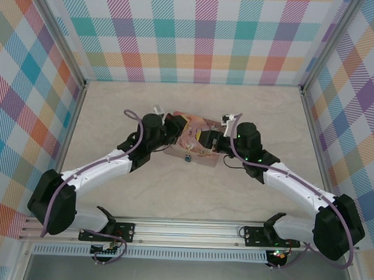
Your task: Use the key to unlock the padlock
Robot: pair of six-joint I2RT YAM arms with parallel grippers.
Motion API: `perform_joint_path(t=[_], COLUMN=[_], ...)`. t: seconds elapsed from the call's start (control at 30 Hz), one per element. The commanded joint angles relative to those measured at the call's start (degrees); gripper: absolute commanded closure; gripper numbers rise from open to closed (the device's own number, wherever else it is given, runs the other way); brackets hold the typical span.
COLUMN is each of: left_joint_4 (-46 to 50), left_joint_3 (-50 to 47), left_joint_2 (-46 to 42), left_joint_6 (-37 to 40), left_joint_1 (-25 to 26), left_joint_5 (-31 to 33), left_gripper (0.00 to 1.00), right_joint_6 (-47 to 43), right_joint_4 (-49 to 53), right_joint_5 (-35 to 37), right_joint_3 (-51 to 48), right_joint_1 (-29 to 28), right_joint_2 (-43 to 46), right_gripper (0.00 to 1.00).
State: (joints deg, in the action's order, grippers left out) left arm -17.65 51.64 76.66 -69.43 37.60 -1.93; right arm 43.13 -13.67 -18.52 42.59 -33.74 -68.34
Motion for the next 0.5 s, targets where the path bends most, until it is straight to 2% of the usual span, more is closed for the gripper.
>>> perform_joint_path(t=[0.0,0.2,0.33,0.47], left_joint_4=[3.0,2.7,5.3,5.6], left_joint_3=[3.3,4.3,6.2,6.6], left_joint_2=[-2.5,-5.1,-6.5,-7.8], left_joint_6=[23.8,41.2,50.0,52.1], left_joint_1=[0.0,0.3,0.4,0.4], left_joint_5=[-2.8,-10.4,-16.4,-16.4], left_gripper=[1.00,1.00,1.00,1.00], right_joint_6=[-2.2,-0.1,-0.6,0.4], right_joint_4=[-2.1,-13.1,-16.7,-20.4], right_joint_5=[-10.5,-20.2,-22.8,-24.3], right_joint_3=[-1.9,-1.8,0.0,1.1], right_joint_1=[2.2,3.5,3.5,3.5], right_joint_2=[1.6,1.1,0.3,-1.4], right_gripper=[0.41,0.34,0.32,0.32])
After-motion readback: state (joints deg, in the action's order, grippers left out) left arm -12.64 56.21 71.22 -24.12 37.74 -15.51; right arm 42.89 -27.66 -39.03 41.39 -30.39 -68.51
